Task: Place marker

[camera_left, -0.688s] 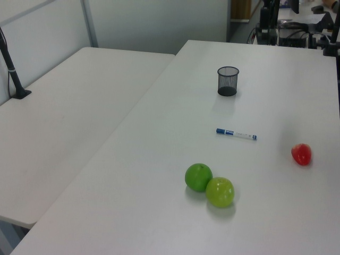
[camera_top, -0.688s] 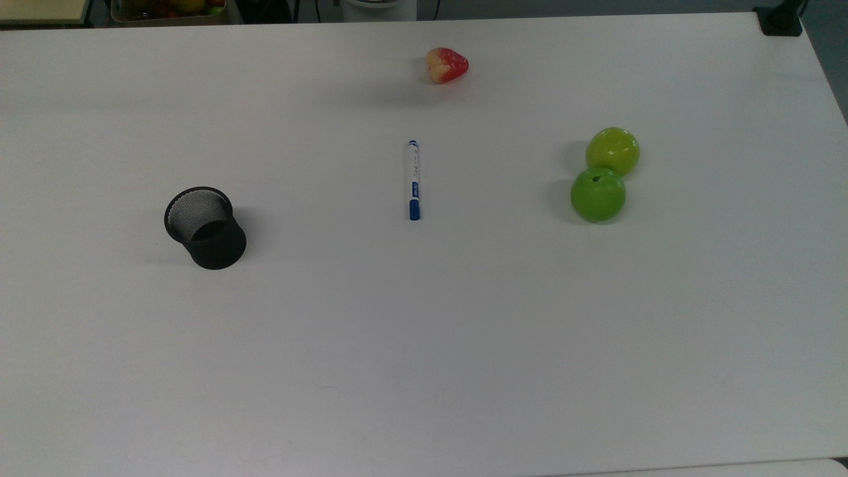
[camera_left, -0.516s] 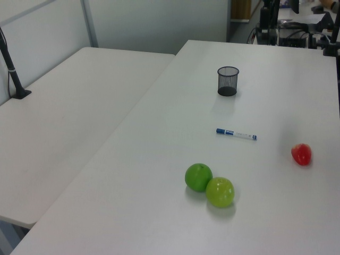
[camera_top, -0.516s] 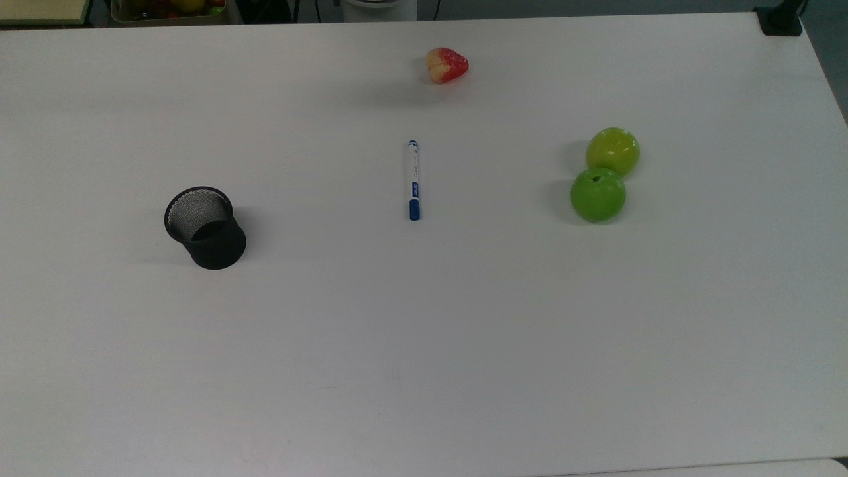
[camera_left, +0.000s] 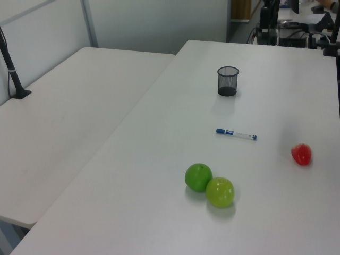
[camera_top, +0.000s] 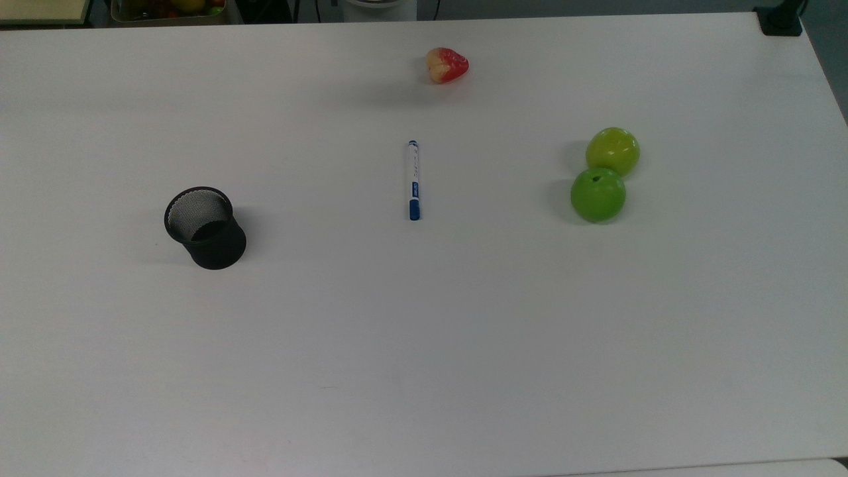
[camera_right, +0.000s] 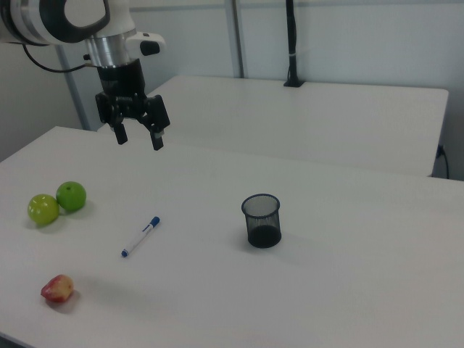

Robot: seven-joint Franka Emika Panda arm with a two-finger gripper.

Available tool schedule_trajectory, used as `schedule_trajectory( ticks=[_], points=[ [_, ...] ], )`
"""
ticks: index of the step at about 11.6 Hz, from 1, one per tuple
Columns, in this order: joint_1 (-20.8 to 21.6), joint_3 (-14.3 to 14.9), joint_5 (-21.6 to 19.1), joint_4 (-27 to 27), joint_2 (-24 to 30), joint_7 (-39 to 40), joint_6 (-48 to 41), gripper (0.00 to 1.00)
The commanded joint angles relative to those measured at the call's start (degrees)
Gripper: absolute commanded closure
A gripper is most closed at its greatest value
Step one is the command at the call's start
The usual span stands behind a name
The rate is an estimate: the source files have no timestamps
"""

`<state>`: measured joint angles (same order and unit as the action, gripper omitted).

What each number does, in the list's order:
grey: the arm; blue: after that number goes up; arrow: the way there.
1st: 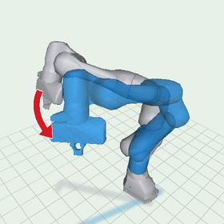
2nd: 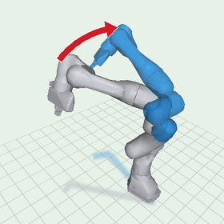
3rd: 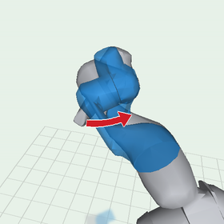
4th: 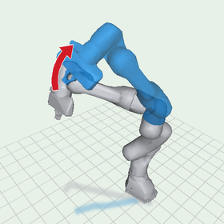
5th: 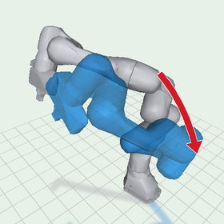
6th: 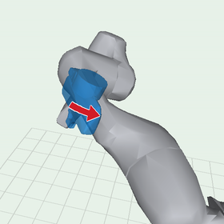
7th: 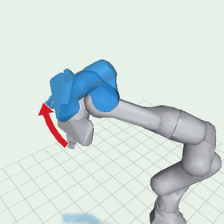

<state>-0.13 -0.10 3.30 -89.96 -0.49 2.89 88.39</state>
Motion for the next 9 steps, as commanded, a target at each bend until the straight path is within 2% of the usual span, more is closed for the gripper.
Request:
schedule_trajectory(
  ticks=[1,5,6,9],
  points=[
    [-0.22,-0.16,0.04,-0.30,0.22,0.10,2.74,0.00],
    [1.09,-0.95,-0.66,-0.31,-1.10,-0.94,4.68,0.00],
    [2.31,-1.82,-0.58,-0.39,-1.18,-2.34,5.38,0.00],
    [2.59,-5.95,-0.66,-0.39,-1.36,-7.45,6.00,0.00]
  ],
)
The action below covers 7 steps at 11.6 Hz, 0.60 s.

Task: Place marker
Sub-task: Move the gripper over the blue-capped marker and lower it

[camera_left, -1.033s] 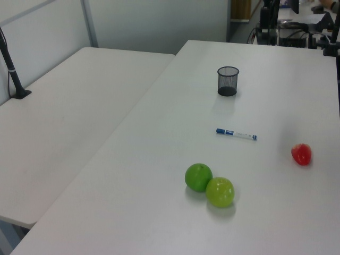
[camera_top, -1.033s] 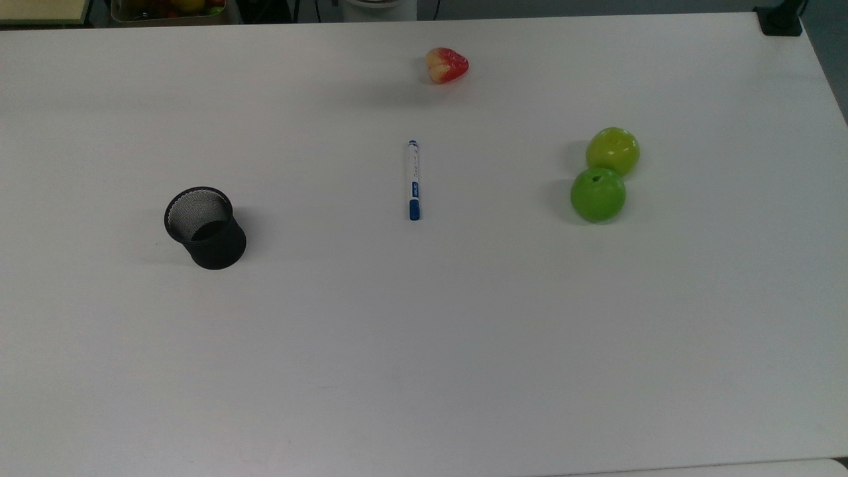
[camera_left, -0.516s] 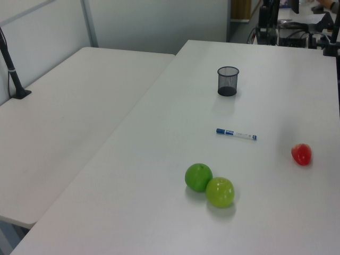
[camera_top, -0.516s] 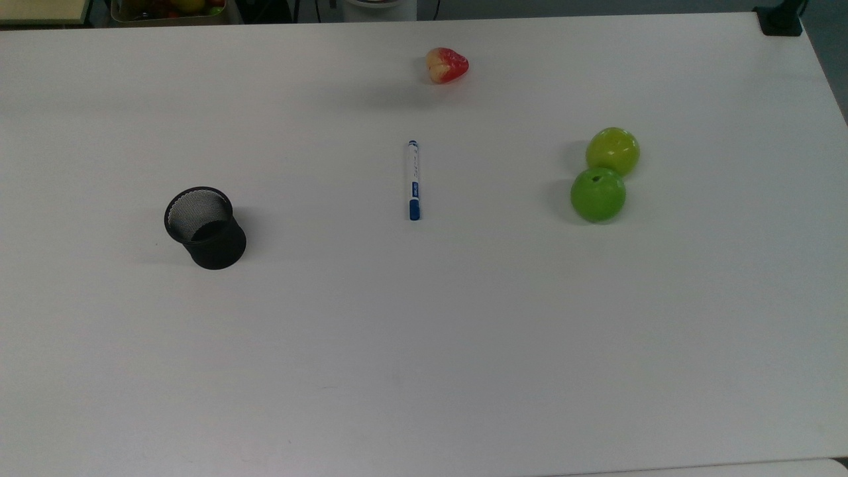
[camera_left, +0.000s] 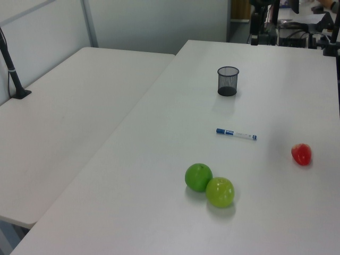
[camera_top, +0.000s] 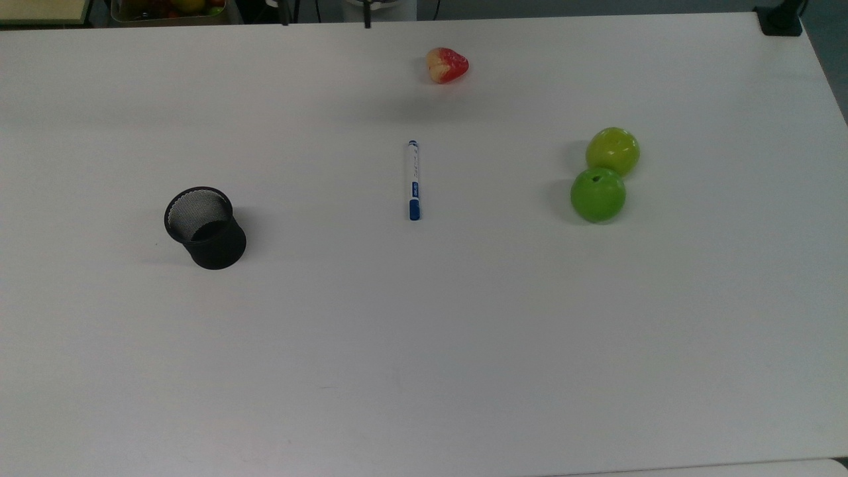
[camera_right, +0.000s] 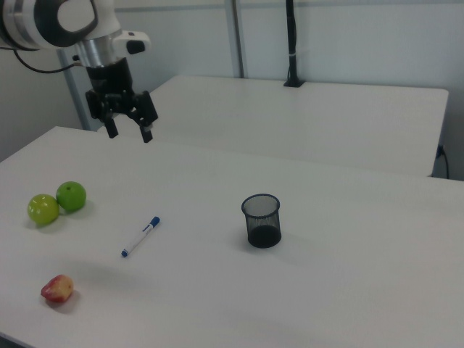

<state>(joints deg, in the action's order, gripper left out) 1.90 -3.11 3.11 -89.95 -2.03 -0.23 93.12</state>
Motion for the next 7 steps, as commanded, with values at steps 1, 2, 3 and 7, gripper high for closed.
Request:
schedule_trajectory(
  ticks=[1,2,3,7],
  points=[
    [0.65,-4.52,-0.47,-0.49,-0.34,-5.30,1.71,0.00],
    [0.65,-5.32,-0.47,-0.66,-0.69,-6.53,2.32,0.00],
    [0.65,-6.28,-0.39,-0.75,-1.30,-7.85,3.11,0.00],
    [1.44,-6.38,-0.47,-3.29,-4.38,-8.12,7.14,0.00]
  ],
)
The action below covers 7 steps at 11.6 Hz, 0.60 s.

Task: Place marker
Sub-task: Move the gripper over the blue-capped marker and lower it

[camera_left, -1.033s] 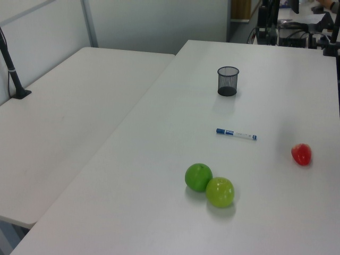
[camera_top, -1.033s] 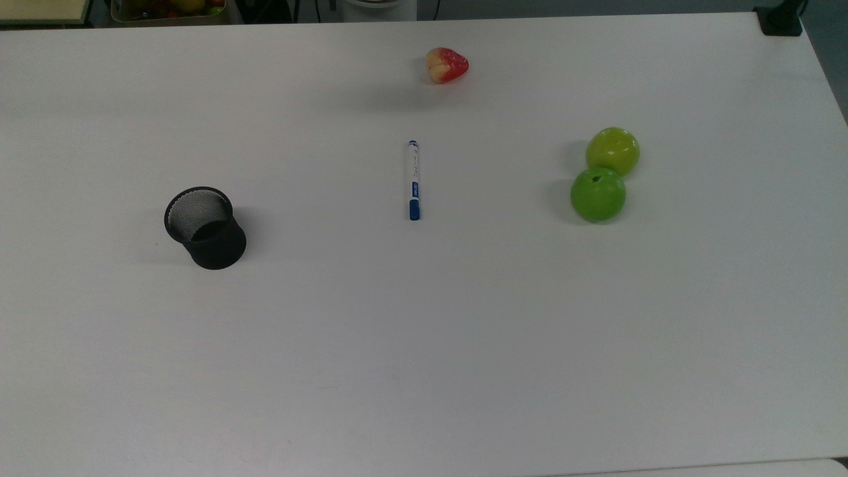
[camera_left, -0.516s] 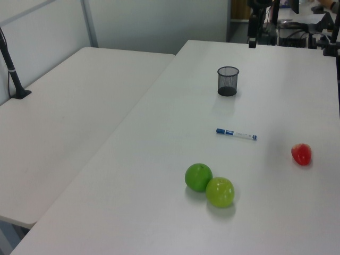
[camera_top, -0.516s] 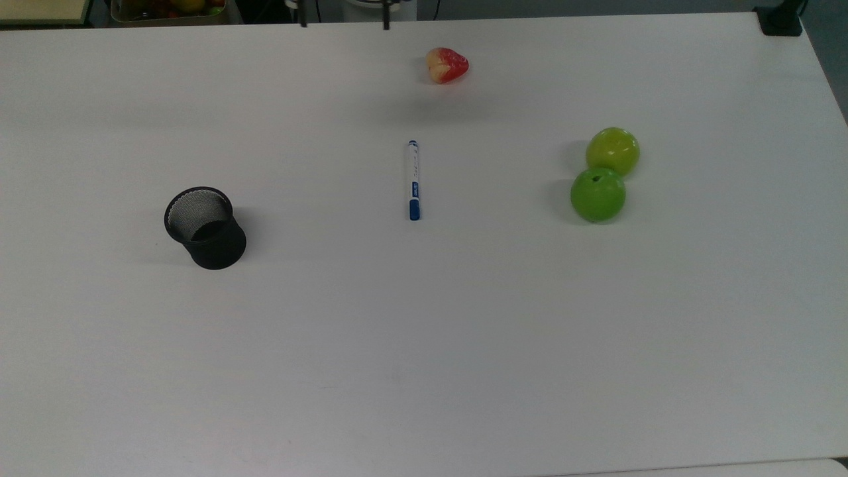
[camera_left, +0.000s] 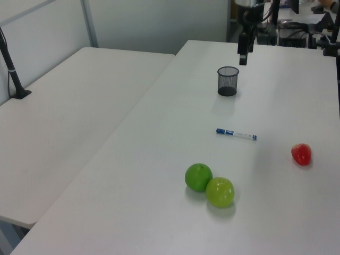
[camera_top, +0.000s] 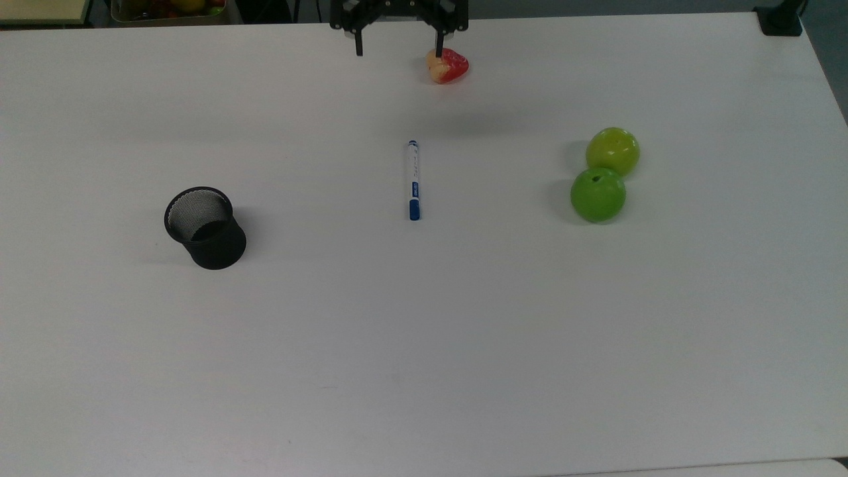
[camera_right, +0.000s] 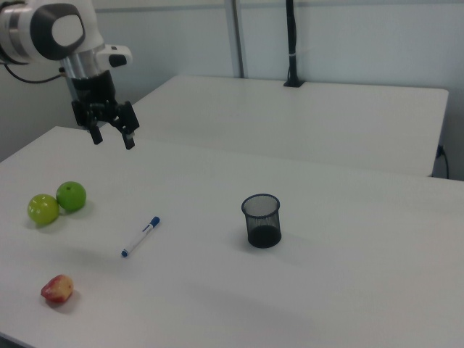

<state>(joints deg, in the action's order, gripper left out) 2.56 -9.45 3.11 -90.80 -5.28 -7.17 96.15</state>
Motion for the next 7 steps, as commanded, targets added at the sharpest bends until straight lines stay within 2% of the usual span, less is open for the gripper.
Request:
schedule_trajectory(
  ticks=[1,7],
  points=[
    [0.69,-0.04,-0.48,-3.93,-1.31,-1.18,5.78,0.00],
    [0.87,-0.04,0.40,-13.78,-6.92,-2.50,20.02,0.00]
  ],
)
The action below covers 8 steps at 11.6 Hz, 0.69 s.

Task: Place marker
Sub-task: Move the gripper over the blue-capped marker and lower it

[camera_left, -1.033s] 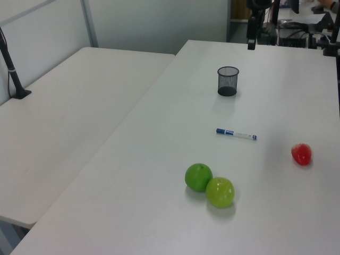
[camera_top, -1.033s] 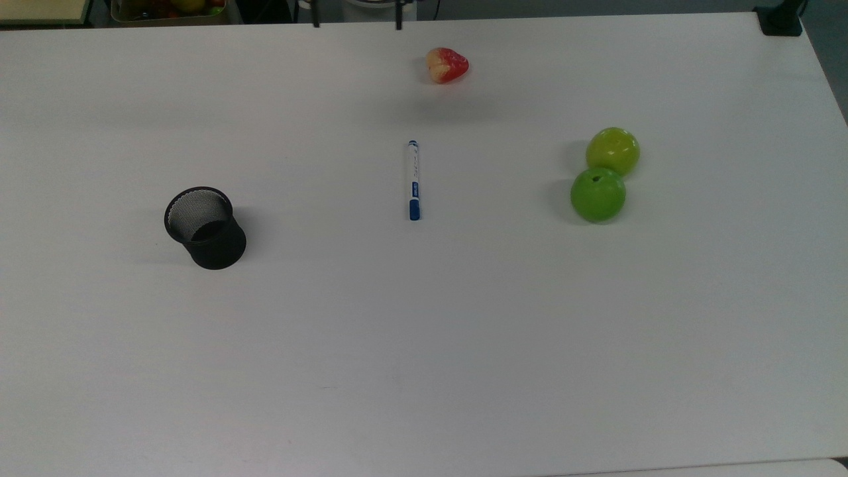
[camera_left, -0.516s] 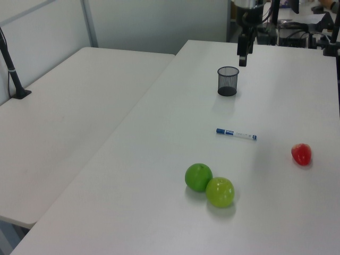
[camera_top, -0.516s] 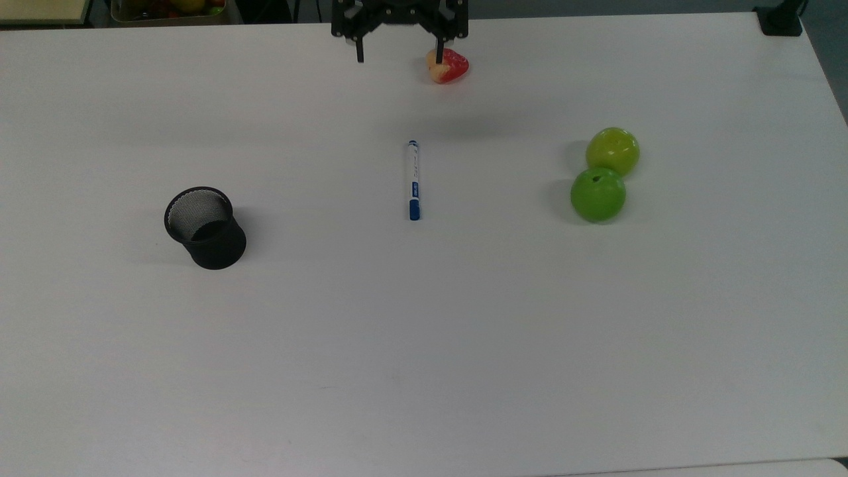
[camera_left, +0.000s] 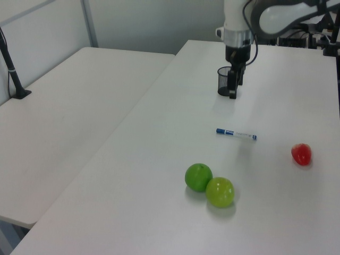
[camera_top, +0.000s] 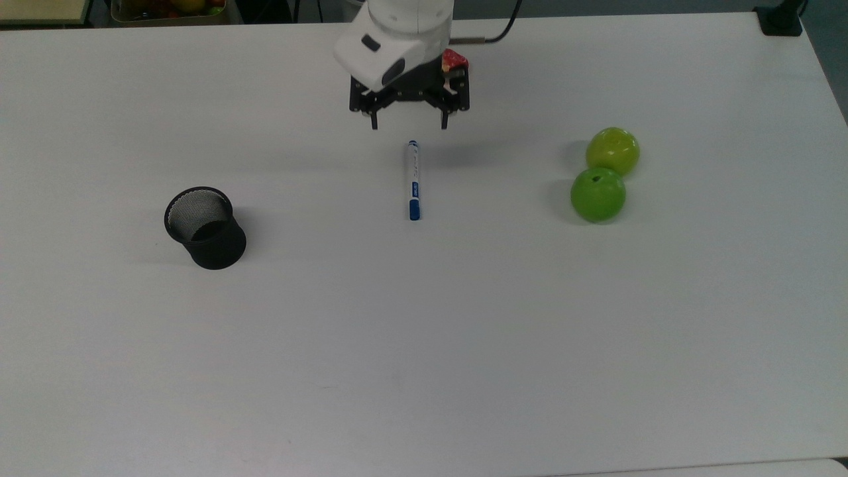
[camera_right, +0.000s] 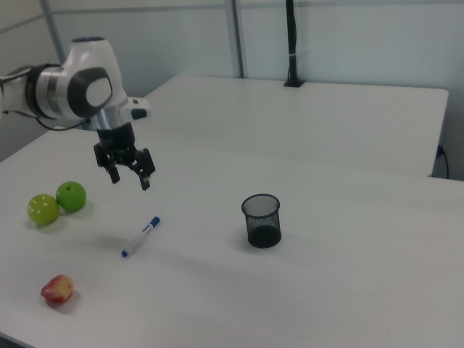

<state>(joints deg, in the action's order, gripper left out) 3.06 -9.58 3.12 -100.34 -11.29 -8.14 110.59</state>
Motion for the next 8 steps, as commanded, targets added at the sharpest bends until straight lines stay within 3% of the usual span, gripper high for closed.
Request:
schedule_trajectory(
  ticks=[1,8],
  points=[
    [0.37,0.09,0.57,-4.68,-2.49,-1.53,7.25,0.00],
    [0.37,0.18,4.09,-4.51,-9.44,-3.10,11.65,0.00]
  ],
)
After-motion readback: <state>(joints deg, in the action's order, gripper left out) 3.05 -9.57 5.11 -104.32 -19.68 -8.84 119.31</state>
